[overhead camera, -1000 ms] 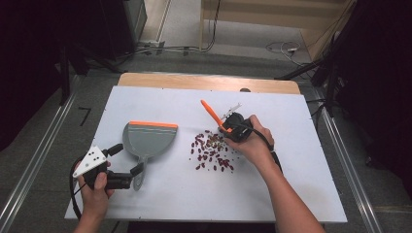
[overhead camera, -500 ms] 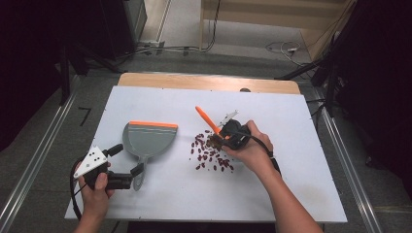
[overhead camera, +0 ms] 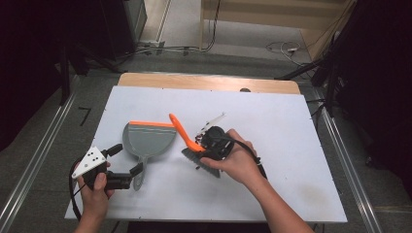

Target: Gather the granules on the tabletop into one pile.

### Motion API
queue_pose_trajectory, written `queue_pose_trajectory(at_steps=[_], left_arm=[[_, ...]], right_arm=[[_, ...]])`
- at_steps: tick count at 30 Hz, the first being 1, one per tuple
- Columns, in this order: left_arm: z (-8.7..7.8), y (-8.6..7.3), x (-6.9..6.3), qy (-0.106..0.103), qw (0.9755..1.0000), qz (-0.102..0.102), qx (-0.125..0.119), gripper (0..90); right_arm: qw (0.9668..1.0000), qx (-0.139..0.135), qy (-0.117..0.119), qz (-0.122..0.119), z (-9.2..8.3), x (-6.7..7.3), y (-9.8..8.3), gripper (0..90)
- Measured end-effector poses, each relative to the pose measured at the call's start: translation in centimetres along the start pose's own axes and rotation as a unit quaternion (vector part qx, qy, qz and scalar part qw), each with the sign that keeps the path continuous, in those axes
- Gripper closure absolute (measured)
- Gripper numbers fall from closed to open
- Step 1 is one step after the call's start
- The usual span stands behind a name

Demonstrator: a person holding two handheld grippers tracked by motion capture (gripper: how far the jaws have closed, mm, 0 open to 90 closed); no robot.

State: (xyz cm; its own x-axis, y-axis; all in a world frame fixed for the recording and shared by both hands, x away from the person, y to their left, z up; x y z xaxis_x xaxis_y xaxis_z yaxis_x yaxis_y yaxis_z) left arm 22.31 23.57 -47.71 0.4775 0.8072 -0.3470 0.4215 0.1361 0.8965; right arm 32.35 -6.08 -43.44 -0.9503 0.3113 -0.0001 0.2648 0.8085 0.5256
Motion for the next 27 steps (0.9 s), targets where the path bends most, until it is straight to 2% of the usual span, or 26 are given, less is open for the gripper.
queue_pose_trajectory(at_steps=[1,2,3,4,6,8,10,11,12,17,19,24,27], left_arm=[[0.0,0.0,0.0,0.001,1.0000,0.000,0.001,0.0],[0.0,0.0,0.1,0.002,1.0000,0.001,0.002,0.0],[0.0,0.0,0.1,0.001,1.0000,-0.001,0.001,0.0],[0.0,-0.1,0.1,0.001,1.0000,-0.001,0.001,0.0],[0.0,0.0,0.1,0.000,1.0000,-0.002,0.000,0.0],[-0.2,0.0,0.1,-0.001,1.0000,-0.004,-0.003,0.0],[-0.3,0.1,0.1,-0.001,1.0000,-0.004,-0.004,0.0],[-0.3,0.1,0.1,-0.001,1.0000,-0.005,-0.004,0.0],[-0.3,0.0,0.2,-0.001,1.0000,-0.005,-0.003,0.0],[-0.2,0.0,0.1,0.001,1.0000,-0.004,-0.001,0.0],[-0.2,0.0,0.0,0.001,1.0000,-0.001,0.001,0.0],[-0.1,-0.1,-0.1,0.002,1.0000,-0.003,-0.001,0.0],[-0.1,-0.1,-0.1,0.002,1.0000,-0.002,0.001,0.0]], right_arm=[[1.0000,0.000,0.000,0.000,0.0,0.0,0.0,68.9],[0.9998,0.002,0.015,0.010,0.4,0.2,0.2,68.9],[0.9988,0.004,0.046,0.016,1.7,0.4,0.6,68.9],[0.9988,0.004,0.046,0.016,1.7,0.4,0.6,68.9],[0.9980,0.012,0.057,0.024,2.7,0.0,0.6,68.9],[0.9989,0.020,0.030,0.031,3.4,-0.7,0.4,68.9],[0.9982,0.014,0.028,0.051,3.4,-1.7,0.1,68.9],[0.9980,0.014,0.011,0.061,3.3,-2.5,-0.3,68.9],[0.9980,0.014,0.011,0.061,3.3,-2.5,-0.3,68.9],[0.9954,0.008,-0.010,0.095,2.8,-4.5,-1.5,68.6],[0.9949,0.006,-0.011,0.100,2.7,-4.7,-1.6,68.6],[0.9903,-0.004,-0.021,0.137,2.1,-6.2,-3.2,68.5],[0.9893,-0.007,-0.025,0.144,1.9,-6.6,-3.6,68.4]])
Point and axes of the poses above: each handheld gripper's, and its own axes: z roughly forward along the jaws, y roughly out of its top, x roughly to its left, the point moved 2 cm from there along z, roughly forward along the jaws, and after that the axes turned 13 degrees about -z, right-handed, at the moved point
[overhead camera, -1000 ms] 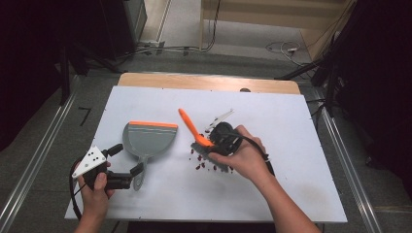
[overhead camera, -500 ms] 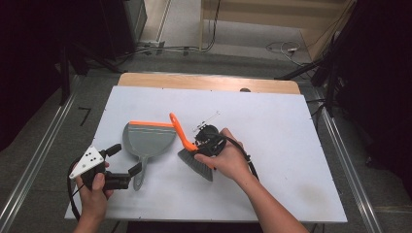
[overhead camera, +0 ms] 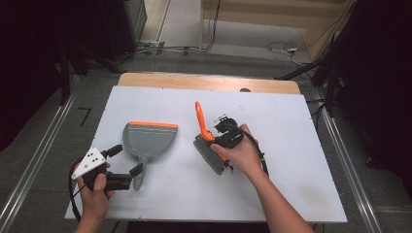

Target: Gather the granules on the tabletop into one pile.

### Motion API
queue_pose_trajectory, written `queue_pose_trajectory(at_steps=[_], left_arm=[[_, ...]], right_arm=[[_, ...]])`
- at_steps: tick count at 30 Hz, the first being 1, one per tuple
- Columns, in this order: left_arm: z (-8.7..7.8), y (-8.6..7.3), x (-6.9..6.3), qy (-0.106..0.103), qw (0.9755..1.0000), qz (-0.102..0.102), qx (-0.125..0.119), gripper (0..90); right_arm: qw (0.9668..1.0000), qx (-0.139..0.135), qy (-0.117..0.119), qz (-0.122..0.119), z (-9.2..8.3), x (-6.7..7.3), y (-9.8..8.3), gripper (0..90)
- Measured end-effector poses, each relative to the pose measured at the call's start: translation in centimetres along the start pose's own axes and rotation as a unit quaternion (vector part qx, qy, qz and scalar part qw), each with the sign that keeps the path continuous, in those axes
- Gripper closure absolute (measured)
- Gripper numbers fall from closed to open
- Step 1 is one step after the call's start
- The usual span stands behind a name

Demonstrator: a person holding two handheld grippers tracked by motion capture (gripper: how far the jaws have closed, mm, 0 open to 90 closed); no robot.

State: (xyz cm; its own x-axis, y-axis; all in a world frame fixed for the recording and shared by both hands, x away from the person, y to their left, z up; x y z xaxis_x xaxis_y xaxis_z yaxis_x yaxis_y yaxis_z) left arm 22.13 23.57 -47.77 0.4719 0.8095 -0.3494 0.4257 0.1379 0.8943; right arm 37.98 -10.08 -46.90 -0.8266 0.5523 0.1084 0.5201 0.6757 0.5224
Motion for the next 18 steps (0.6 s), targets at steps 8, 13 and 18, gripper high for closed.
queue_pose_trajectory(at_steps=[8,13,18], left_arm=[[0.1,-0.1,0.1,0.007,1.0000,0.004,0.005,0.0],[0.2,-0.1,0.0,0.007,1.0000,0.005,0.005,0.0],[0.2,-0.2,0.0,0.008,0.9999,0.004,0.006,0.0]], right_arm=[[0.9992,-0.009,-0.015,0.035,-0.7,-1.6,-1.1,68.2],[0.9985,-0.013,-0.021,0.049,-1.1,-2.3,-1.7,68.1],[0.9975,-0.018,-0.028,0.063,-1.5,-2.9,-2.2,68.1]])
Point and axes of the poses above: each handheld gripper's, and its own axes: z roughly forward along the jaws, y roughly out of its top, x roughly to its left, the point moved 2 cm from there along z, roughly forward along the jaws, and after that the axes turned 13 degrees about -z, right-handed, at the moved point
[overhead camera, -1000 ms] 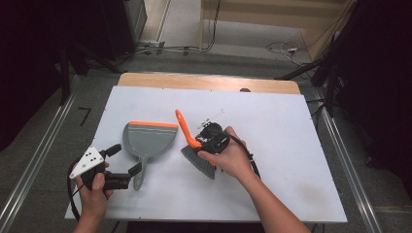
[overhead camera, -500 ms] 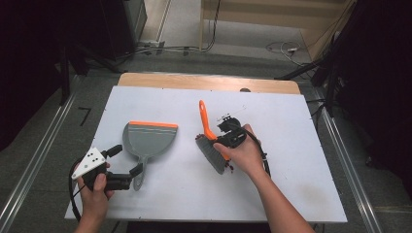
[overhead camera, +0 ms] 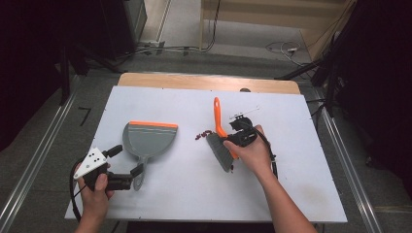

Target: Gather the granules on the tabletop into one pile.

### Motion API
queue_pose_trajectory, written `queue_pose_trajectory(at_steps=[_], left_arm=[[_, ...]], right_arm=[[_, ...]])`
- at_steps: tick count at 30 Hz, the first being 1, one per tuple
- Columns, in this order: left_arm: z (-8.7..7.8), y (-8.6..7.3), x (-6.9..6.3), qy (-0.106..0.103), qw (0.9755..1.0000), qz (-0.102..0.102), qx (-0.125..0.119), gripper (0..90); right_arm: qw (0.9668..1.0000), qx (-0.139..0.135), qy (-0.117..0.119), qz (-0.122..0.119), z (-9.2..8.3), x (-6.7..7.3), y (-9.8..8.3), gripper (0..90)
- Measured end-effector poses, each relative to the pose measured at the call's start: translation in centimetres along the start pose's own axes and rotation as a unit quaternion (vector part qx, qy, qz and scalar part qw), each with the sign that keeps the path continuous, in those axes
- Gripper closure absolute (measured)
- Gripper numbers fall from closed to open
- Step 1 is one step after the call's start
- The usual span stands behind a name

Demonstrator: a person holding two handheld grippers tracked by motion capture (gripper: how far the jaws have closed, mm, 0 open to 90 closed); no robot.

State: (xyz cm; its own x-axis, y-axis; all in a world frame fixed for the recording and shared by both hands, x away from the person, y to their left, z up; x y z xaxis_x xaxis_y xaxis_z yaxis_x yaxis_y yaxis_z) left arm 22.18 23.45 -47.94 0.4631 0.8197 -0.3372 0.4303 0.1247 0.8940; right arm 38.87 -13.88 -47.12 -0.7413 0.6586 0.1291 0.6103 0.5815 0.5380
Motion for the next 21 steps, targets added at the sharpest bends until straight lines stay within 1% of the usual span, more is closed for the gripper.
queue_pose_trajectory(at_steps=[4,6,9,10,11,12,14,15,16,17,18,19,20,21], left_arm=[[0.0,0.0,0.0,0.001,1.0000,0.000,0.001,0.0],[0.0,0.0,0.0,0.002,1.0000,0.000,0.001,0.0],[0.1,0.0,0.1,0.003,1.0000,0.000,0.001,0.0],[0.1,0.0,0.1,0.003,1.0000,0.001,0.003,0.0],[0.1,0.0,0.1,0.003,1.0000,0.001,0.002,0.0],[0.1,0.0,0.1,0.003,1.0000,0.001,0.003,0.0],[0.2,-0.1,0.1,0.002,1.0000,-0.001,0.002,0.0],[0.2,-0.1,0.0,0.002,1.0000,0.000,0.004,0.0],[0.3,-0.1,0.0,0.002,1.0000,0.001,0.004,0.0],[0.3,0.0,0.0,0.002,1.0000,0.001,0.004,0.0],[0.3,0.0,0.0,0.002,1.0000,0.001,0.004,0.0],[0.3,0.0,0.0,0.001,1.0000,0.003,0.005,0.0],[0.3,-0.1,-0.1,0.001,1.0000,0.003,0.005,0.0],[0.3,-0.1,0.0,0.002,1.0000,0.003,0.005,0.0]], right_arm=[[0.9999,-0.003,-0.007,0.011,-0.3,-0.4,-0.3,68.1],[0.9998,-0.007,-0.005,0.017,-0.5,-0.5,-0.3,68.2],[0.9994,-0.018,0.005,0.028,-0.9,-0.5,-0.3,68.5],[0.9991,-0.026,0.005,0.032,-1.2,-0.3,-0.1,68.7],[0.9987,-0.035,0.014,0.034,-1.6,-0.1,0.2,68.8],[0.9987,-0.035,0.014,0.034,-1.6,-0.1,0.2,68.8],[0.9983,-0.043,0.021,0.032,-1.8,0.4,0.8,68.8],[0.9983,-0.047,0.024,0.026,-1.7,1.1,1.6,68.8],[0.9983,-0.047,0.024,0.026,-1.7,1.1,1.6,68.8],[0.9982,-0.049,0.026,0.022,-1.5,1.5,2.1,68.9],[0.9982,-0.048,0.033,0.017,-0.9,2.3,3.0,68.9],[0.9981,-0.047,0.035,0.016,-0.5,2.7,3.4,68.9],[0.9981,-0.047,0.035,0.016,-0.5,2.7,3.4,68.9],[0.9981,-0.045,0.038,0.015,-0.2,3.0,3.8,68.9]])
Point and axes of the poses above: each handheld gripper's, and its own axes: z roughly forward along the jaws, y roughly out of its top, x roughly to its left, the point moved 2 cm from there along z, roughly forward along the jaws, and after that the axes turned 13 degrees about -z, right-handed, at the moved point
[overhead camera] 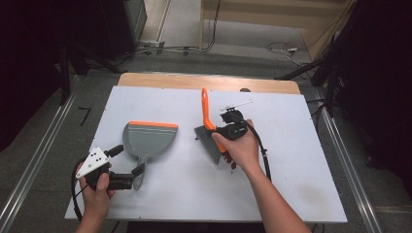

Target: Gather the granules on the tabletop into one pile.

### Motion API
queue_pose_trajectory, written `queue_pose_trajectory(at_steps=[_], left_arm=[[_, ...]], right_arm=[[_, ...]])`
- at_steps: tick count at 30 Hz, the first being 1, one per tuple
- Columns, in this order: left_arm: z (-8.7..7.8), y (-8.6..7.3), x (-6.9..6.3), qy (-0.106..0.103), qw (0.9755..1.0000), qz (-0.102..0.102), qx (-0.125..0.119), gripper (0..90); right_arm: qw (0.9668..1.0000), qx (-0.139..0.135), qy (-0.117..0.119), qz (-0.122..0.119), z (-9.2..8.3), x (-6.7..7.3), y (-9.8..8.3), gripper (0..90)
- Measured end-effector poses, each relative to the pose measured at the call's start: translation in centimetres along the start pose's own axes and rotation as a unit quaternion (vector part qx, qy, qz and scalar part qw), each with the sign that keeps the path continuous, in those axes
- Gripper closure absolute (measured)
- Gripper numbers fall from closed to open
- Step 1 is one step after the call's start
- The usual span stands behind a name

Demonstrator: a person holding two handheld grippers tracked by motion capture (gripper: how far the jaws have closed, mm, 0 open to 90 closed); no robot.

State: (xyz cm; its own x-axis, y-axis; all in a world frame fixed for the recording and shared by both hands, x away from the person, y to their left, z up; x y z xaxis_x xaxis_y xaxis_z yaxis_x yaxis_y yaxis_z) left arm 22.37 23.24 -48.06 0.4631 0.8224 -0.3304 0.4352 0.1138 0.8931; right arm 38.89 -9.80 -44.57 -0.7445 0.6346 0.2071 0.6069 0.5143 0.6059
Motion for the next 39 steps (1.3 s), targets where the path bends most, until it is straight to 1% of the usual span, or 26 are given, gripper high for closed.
queue_pose_trajectory(at_steps=[1,2,3,4,5,6,7,8,9,10,12,13,14,15,17,20,21,22,31,36,37,38,39], left_arm=[[0.0,0.0,0.0,0.000,1.0000,0.000,0.000,0.0],[0.0,0.0,0.1,0.000,1.0000,-0.001,-0.001,0.0],[-0.1,0.0,0.1,0.000,1.0000,-0.001,-0.001,0.0],[-0.1,0.0,0.1,0.001,1.0000,-0.002,-0.002,0.0],[-0.1,0.0,0.2,0.001,1.0000,-0.002,-0.002,0.0],[-0.2,0.0,0.3,0.002,1.0000,-0.003,-0.001,0.0],[-0.2,0.0,0.3,0.001,1.0000,-0.004,-0.002,0.0],[-0.2,-0.1,0.4,0.001,1.0000,-0.005,-0.002,0.0],[-0.2,-0.1,0.4,0.001,1.0000,-0.005,-0.002,0.0],[-0.2,-0.1,0.4,0.002,1.0000,-0.005,-0.002,0.0],[-0.2,-0.1,0.4,0.002,1.0000,-0.005,-0.002,0.0],[-0.2,-0.1,0.4,0.002,1.0000,-0.005,-0.002,0.0],[-0.2,-0.1,0.3,0.002,1.0000,-0.005,-0.002,0.0],[-0.2,-0.1,0.3,0.001,1.0000,-0.004,-0.001,0.0],[-0.2,-0.1,0.2,0.001,1.0000,-0.003,-0.001,0.0],[-0.1,-0.1,0.1,0.000,1.0000,-0.003,0.001,0.0],[-0.1,-0.1,0.0,0.000,1.0000,-0.001,0.002,0.0],[0.0,-0.1,0.0,0.000,1.0000,-0.001,0.003,0.0],[0.0,-0.2,0.0,-0.001,1.0000,-0.003,0.002,0.0],[0.0,-0.2,0.1,-0.002,1.0000,-0.005,0.001,0.0],[0.0,-0.2,0.1,-0.002,1.0000,-0.005,0.001,0.0],[0.0,-0.2,0.0,-0.002,1.0000,-0.004,0.001,0.0],[0.0,-0.2,0.0,-0.002,1.0000,-0.004,0.002,0.0]], right_arm=[[1.0000,0.001,0.006,0.000,0.7,0.4,0.4,68.9],[1.0000,0.006,0.006,0.001,1.3,0.8,0.7,68.9],[0.9999,0.013,0.005,0.001,2.2,1.1,1.1,68.9],[0.9999,0.013,0.005,0.001,2.2,1.1,1.1,68.9],[0.9998,0.016,0.009,0.008,2.8,1.2,1.2,68.9],[0.9995,0.028,0.004,0.013,3.8,1.0,1.2,68.9],[0.9995,0.028,0.004,0.013,3.8,1.0,1.2,68.9],[0.9994,0.030,-0.008,0.016,4.0,0.7,1.1,68.8],[0.9993,0.028,-0.008,0.021,4.0,0.3,1.0,68.8],[0.9991,0.031,-0.019,0.020,3.9,-0.1,0.8,68.5],[0.9988,0.034,-0.027,0.021,3.7,-0.4,0.6,68.4],[0.9986,0.034,-0.035,0.019,3.5,-0.6,0.5,68.4],[0.9986,0.034,-0.035,0.019,3.5,-0.6,0.5,68.4],[0.9983,0.034,-0.043,0.021,3.2,-0.9,0.3,68.4],[0.9978,0.032,-0.049,0.031,2.7,-1.6,0.0,68.3],[0.9974,0.028,-0.046,0.048,2.1,-2.8,-0.7,68.2],[0.9968,0.024,-0.048,0.060,1.8,-3.3,-1.2,68.2],[0.9968,0.024,-0.048,0.060,1.8,-3.3,-1.2,68.2],[0.9947,0.015,-0.059,0.083,0.4,-5.2,-2.5,68.0],[0.9938,0.009,-0.059,0.094,-0.1,-6.0,-3.0,67.9],[0.9939,0.008,-0.058,0.094,-0.2,-6.1,-3.1,67.9],[0.9944,-0.001,-0.045,0.096,-0.4,-6.1,-3.2,68.0],[0.9944,-0.001,-0.045,0.096,-0.4,-6.1,-3.2,68.0]])
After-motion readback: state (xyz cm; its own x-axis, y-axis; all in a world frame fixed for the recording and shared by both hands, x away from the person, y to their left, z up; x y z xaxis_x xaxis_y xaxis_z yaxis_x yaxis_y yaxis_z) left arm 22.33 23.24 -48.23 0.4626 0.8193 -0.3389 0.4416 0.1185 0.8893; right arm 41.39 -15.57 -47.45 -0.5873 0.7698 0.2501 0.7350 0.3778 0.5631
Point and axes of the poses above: each handheld gripper's, and its own axes: z roughly forward along the jaws, y roughly out of its top, x roughly to its left, the point moved 2 cm from there along z, roughly forward along the jaws, and after that the axes turned 13 degrees about -z, right-handed, at the moved point
